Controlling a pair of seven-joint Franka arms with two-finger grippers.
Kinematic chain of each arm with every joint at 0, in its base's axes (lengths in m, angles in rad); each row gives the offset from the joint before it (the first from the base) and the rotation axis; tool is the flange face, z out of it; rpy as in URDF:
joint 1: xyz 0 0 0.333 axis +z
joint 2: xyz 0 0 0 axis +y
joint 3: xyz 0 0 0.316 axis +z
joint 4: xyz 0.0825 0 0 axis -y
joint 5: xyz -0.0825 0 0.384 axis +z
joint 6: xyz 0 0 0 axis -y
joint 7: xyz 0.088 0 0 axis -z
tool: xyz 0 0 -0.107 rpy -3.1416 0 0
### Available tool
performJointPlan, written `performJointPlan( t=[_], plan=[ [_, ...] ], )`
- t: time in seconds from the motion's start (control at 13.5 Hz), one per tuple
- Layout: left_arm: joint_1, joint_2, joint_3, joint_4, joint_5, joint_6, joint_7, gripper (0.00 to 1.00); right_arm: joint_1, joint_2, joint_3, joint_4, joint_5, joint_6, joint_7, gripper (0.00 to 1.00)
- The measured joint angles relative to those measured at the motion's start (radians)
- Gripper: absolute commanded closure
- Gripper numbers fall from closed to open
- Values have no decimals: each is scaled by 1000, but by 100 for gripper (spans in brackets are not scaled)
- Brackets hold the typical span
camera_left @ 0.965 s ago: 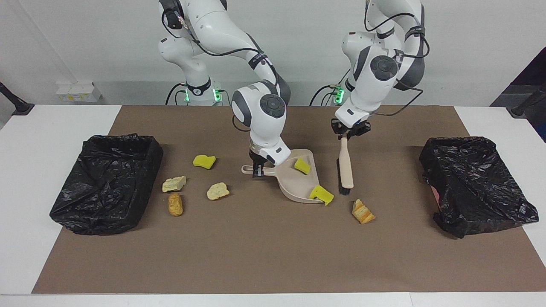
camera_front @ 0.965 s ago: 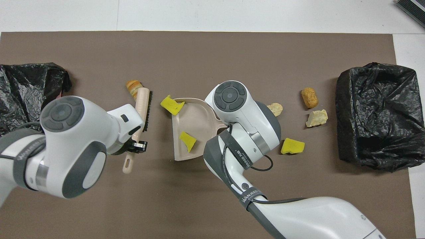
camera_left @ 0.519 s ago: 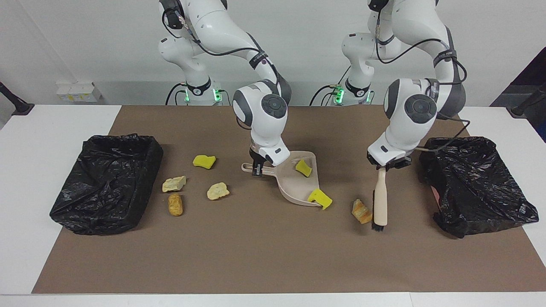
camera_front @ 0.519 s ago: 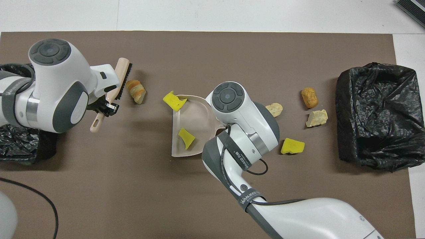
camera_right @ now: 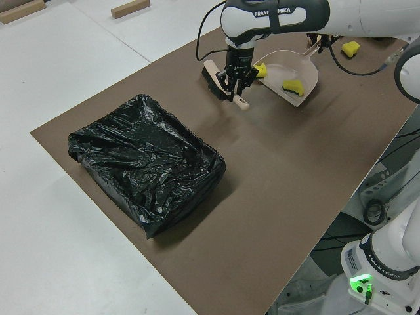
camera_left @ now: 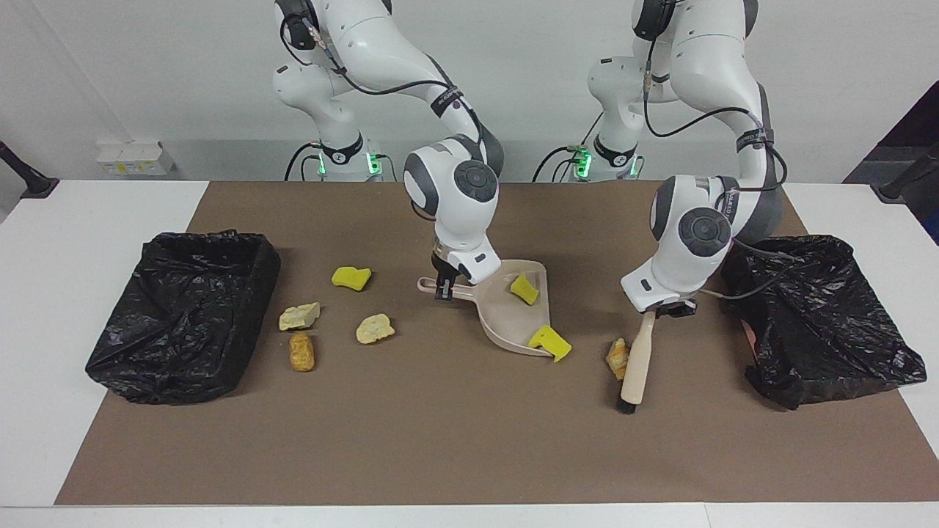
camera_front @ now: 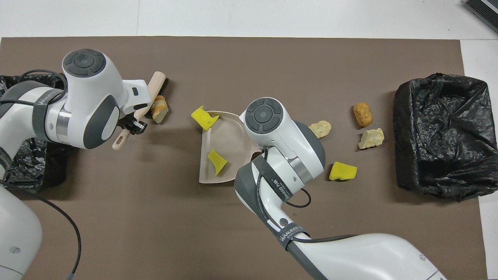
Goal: Sweep and dump trash in bin
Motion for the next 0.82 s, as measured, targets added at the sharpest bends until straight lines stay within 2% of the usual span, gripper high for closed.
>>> performJointPlan(
  t=[0.15,0.45,0.82],
  plan=[
    [-3,-34,-3,-46,-104,-16,-34,100,-1,0,0,-3,0,3,0,100],
    [-81,-95,-15,-130,-194,-38,-119,100,-3,-2,-1,-20,0,25,0,100],
    [-149,-147,-14,-182,-211,-83,-174,100,-5,-7,-2,-31,0,37,0,100]
  ],
)
